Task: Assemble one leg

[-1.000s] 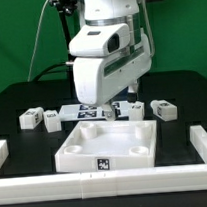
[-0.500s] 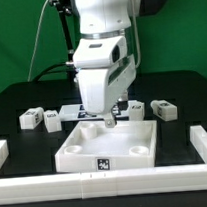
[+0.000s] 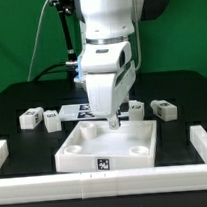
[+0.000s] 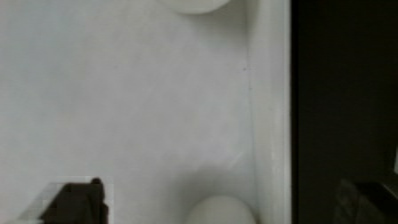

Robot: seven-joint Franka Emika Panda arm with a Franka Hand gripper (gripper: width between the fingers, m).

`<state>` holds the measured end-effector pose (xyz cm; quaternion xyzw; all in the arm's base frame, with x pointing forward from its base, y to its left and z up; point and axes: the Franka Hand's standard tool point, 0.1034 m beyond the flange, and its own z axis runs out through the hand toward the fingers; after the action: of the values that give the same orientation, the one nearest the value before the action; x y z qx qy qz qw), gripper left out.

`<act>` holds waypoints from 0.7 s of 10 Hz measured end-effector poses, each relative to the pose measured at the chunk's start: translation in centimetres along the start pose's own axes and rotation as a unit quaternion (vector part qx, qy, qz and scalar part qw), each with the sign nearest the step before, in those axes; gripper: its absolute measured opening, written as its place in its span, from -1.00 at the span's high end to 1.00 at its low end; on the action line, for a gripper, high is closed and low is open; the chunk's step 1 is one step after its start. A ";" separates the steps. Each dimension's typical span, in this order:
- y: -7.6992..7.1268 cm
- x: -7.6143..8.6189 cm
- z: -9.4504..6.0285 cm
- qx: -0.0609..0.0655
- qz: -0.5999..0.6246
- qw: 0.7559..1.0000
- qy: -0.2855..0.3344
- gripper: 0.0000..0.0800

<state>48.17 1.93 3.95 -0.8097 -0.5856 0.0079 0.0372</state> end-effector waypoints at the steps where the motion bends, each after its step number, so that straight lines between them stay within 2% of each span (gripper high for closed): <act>1: -0.2 -0.6 1.1 0.007 -0.028 1.000 0.000 -0.62; 3: -0.9 -0.9 2.9 0.009 -0.039 0.999 0.003 -0.62; 6: -0.7 -0.9 3.0 0.004 -0.035 0.999 0.004 -0.62; 7: -0.8 -0.9 3.1 0.005 -0.034 0.999 0.004 -0.26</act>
Offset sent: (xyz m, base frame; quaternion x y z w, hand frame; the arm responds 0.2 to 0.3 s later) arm -0.0078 0.0088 -0.0185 -0.0136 0.0174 -0.0268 0.9994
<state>46.98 1.43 0.88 -0.7889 -0.6129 0.0061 0.0438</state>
